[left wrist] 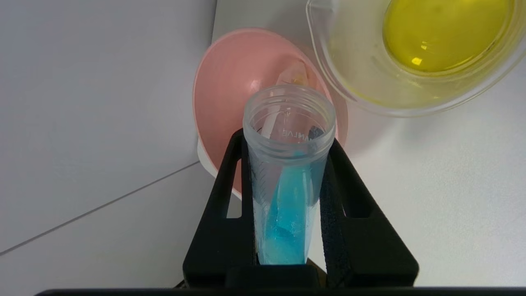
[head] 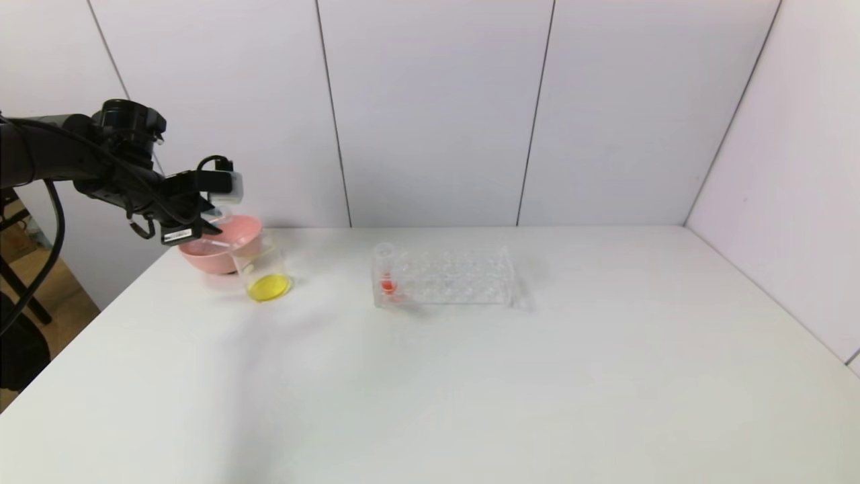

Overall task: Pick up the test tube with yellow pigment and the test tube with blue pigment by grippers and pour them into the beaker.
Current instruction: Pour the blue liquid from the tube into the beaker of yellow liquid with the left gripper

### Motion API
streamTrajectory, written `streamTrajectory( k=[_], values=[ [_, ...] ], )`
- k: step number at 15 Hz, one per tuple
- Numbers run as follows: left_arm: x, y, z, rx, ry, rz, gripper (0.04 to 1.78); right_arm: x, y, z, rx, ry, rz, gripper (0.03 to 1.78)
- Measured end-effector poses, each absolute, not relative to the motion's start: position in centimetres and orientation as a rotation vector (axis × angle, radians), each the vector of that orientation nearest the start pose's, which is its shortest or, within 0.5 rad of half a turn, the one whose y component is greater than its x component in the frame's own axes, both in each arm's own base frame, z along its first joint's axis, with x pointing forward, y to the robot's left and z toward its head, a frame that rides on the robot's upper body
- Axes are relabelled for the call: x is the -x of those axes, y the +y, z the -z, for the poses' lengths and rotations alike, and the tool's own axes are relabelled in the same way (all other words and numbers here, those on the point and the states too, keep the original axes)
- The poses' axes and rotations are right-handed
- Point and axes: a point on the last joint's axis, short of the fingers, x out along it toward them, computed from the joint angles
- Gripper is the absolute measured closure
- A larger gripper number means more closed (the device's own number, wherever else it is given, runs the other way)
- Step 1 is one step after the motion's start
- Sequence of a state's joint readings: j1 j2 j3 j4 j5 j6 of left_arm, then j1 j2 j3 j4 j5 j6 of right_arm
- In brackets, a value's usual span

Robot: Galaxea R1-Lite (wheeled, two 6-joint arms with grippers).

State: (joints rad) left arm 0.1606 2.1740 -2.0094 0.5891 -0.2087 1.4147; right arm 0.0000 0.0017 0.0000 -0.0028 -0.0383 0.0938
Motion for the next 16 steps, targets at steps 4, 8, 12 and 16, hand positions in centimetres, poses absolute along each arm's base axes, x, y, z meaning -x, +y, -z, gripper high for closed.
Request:
streamTrajectory(
  k=[4,8,12,16],
  values=[
    [-42.6,5.7,-22.3,-1.256,0.612,0.519,1.36,2.3,-0.1,-7.6,-0.093,-0.003,0.038,0.10],
    [-42.7,5.2,-22.1,-1.292,0.645,0.498,1.36,2.3,-0.1,-7.6,-0.094,-0.003,0.038,0.10],
    [-42.8,4.7,-21.9,-1.299,0.650,0.507,1.36,2.3,-0.1,-7.6,-0.094,-0.003,0.038,0.10],
    [-42.9,4.4,-21.7,-1.312,0.675,0.499,1.36,2.3,-0.1,-7.6,-0.094,-0.003,0.038,0.10]
  ],
)
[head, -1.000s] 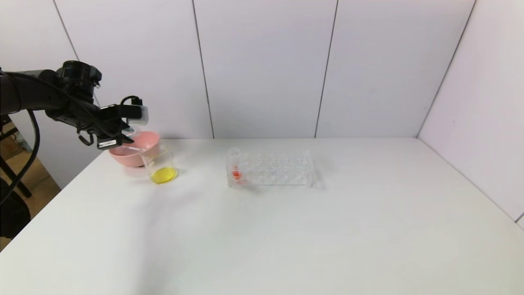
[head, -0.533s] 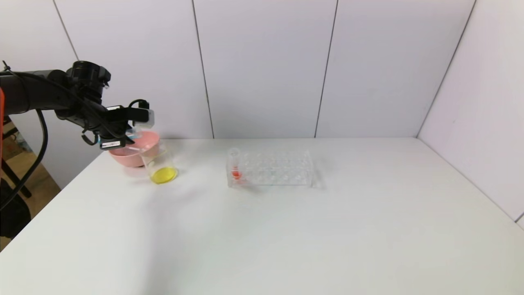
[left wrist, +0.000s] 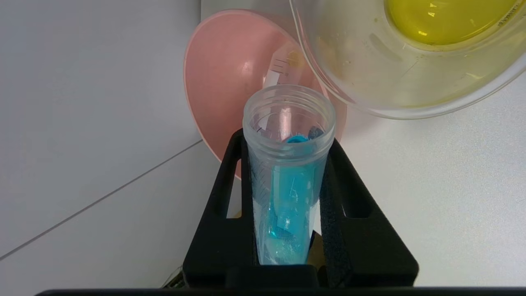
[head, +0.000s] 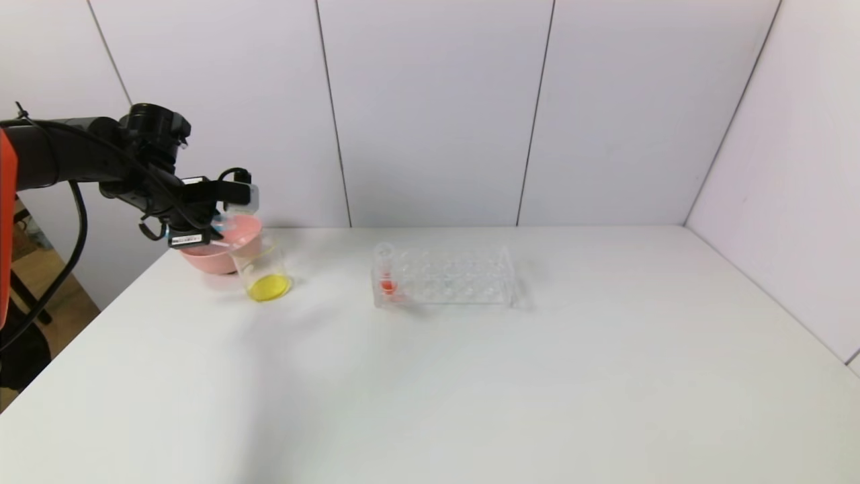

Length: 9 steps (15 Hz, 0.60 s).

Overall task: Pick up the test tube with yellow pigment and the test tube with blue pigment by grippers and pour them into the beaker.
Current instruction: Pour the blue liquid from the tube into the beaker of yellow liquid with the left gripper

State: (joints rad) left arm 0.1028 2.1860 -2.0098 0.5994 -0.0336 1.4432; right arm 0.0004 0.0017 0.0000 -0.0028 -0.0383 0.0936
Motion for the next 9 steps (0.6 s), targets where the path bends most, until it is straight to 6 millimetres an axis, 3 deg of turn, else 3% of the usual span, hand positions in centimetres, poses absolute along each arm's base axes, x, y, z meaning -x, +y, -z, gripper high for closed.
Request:
streamTrajectory(
  k=[9],
  values=[
    [-42.95,3.72,-21.43,-1.325,0.703,0.504,1.36,2.27,-0.09,-7.58,-0.094,-0.003,0.038,0.10]
  ],
)
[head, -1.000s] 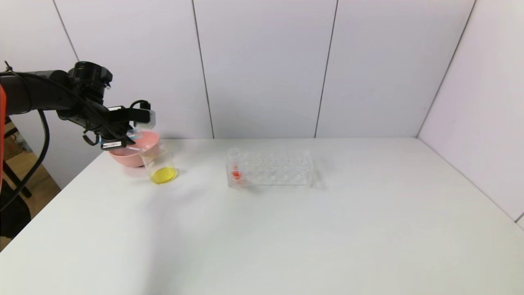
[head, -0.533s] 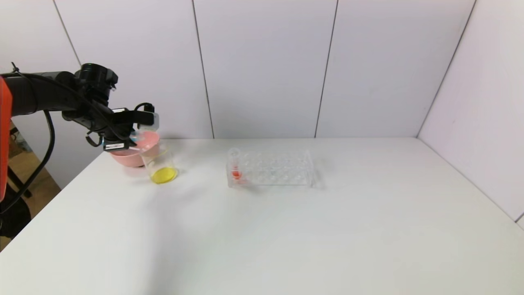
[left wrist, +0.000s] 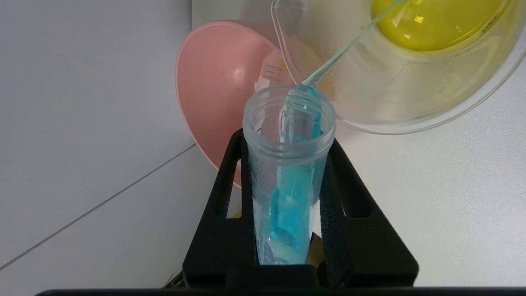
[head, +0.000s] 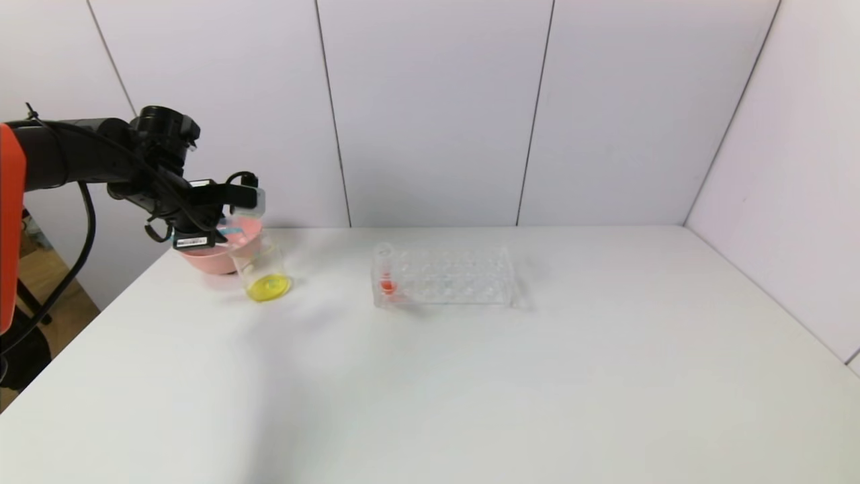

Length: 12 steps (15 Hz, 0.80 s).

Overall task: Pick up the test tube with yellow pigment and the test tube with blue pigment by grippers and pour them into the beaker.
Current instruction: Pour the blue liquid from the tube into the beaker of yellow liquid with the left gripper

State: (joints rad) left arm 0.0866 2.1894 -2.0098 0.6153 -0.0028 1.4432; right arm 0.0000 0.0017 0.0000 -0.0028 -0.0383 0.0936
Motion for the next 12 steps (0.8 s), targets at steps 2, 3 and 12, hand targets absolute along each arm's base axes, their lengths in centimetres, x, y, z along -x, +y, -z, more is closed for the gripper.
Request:
streamTrajectory(
  k=[2,3,12],
  values=[
    [-42.90,3.77,-21.41,-1.325,0.711,0.503,1.36,2.27,-0.09,-7.58,-0.094,-0.003,0.038,0.10],
    [-42.88,3.75,-21.44,-1.326,0.711,0.503,1.36,2.27,-0.09,-7.58,-0.094,-0.003,0.038,0.10],
    [-42.81,3.36,-21.51,-1.330,0.712,0.510,1.36,2.27,-0.09,-7.58,-0.094,-0.003,0.038,0.10]
  ],
)
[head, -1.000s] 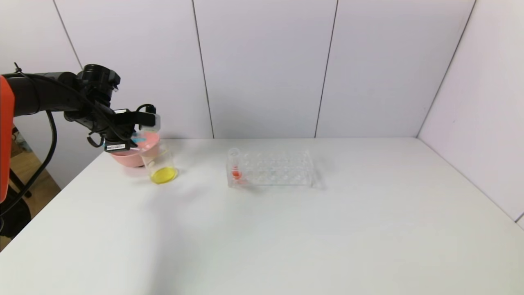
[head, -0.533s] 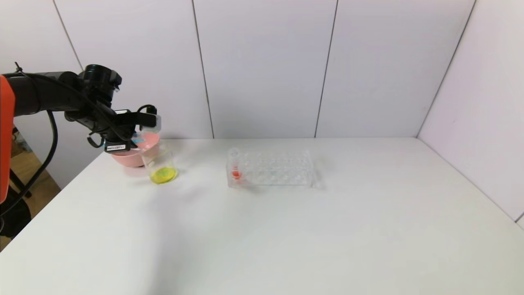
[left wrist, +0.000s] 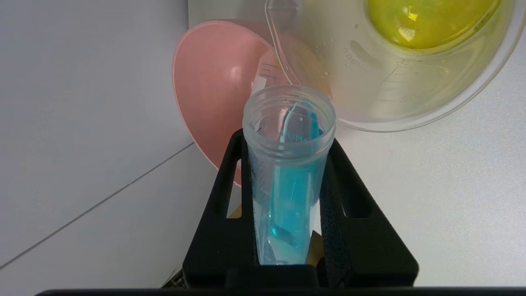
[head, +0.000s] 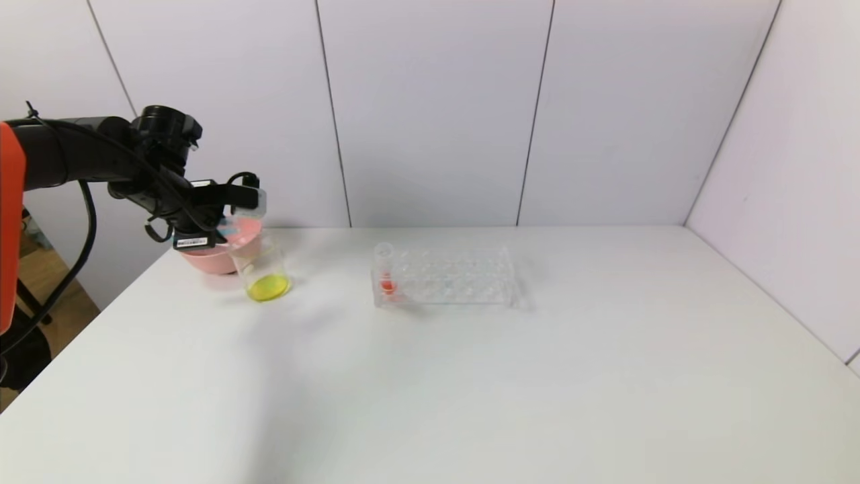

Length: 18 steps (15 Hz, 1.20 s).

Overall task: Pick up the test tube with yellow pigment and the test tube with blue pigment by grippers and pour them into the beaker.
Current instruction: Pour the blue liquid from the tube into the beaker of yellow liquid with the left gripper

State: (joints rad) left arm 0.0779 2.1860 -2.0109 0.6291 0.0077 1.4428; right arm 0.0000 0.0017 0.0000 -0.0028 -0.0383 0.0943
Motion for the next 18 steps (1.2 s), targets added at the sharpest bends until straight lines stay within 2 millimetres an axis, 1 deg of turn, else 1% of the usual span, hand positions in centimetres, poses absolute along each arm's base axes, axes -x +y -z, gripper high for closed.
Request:
streamTrajectory(
  k=[6,18],
  values=[
    [-42.8,2.6,-21.5,-1.353,0.728,0.497,1.36,2.3,-0.1,-7.6,-0.094,-0.003,0.038,0.10],
    [-42.9,2.0,-21.5,-1.401,0.763,0.469,1.36,2.3,-0.1,-7.6,-0.093,-0.003,0.038,0.10]
  ],
)
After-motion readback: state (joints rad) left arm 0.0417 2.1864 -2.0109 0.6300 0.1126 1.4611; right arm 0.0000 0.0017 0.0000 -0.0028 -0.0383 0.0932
